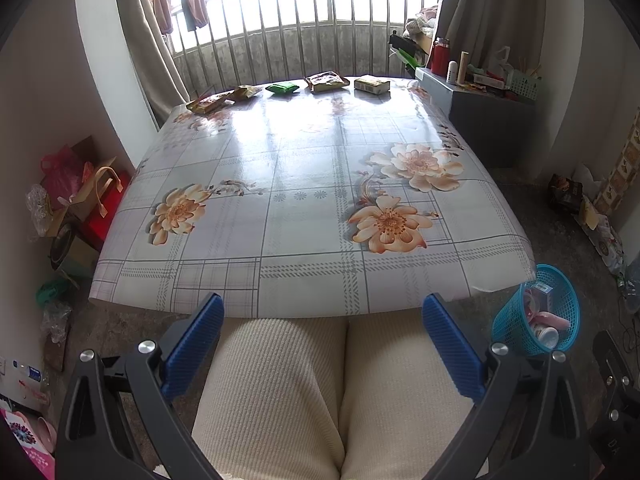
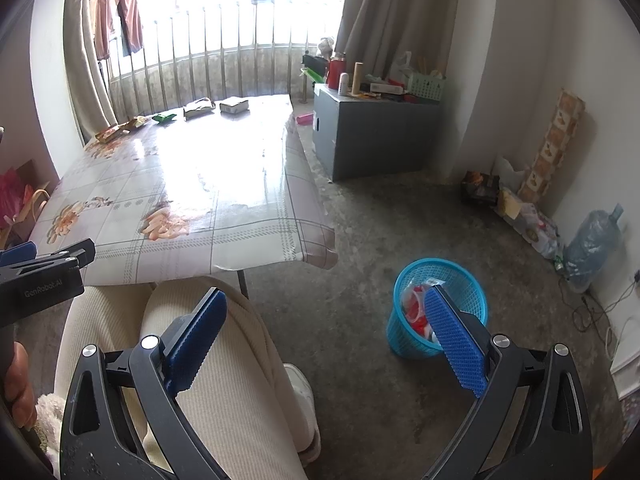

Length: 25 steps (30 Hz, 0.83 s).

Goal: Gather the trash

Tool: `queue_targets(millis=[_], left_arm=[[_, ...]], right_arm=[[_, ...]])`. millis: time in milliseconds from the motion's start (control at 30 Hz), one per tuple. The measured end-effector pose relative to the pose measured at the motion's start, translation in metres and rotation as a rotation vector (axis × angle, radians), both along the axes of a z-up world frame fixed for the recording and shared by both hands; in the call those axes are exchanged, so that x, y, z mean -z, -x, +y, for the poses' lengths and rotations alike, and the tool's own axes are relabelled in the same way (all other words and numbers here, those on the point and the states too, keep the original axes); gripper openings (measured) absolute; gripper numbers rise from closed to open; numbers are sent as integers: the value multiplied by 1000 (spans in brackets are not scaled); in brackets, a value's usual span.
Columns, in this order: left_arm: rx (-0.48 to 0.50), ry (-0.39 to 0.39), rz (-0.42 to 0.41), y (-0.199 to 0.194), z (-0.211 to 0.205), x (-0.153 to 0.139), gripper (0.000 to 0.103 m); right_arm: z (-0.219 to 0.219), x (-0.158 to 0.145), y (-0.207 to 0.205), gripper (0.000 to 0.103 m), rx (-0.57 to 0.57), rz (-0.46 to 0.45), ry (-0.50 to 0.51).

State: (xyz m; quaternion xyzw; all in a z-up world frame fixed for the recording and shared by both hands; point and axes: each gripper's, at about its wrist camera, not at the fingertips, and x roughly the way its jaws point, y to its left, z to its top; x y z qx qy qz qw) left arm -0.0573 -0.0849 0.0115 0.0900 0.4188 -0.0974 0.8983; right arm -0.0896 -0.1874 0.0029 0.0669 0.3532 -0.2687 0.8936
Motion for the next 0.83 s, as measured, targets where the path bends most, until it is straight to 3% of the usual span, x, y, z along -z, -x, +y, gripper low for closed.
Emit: queue_targets(millis=[833], left_arm=[[-7,6,9,-1,2,-2,97]], right_arm=[[2,-3,-6,95,-6,-5,8]])
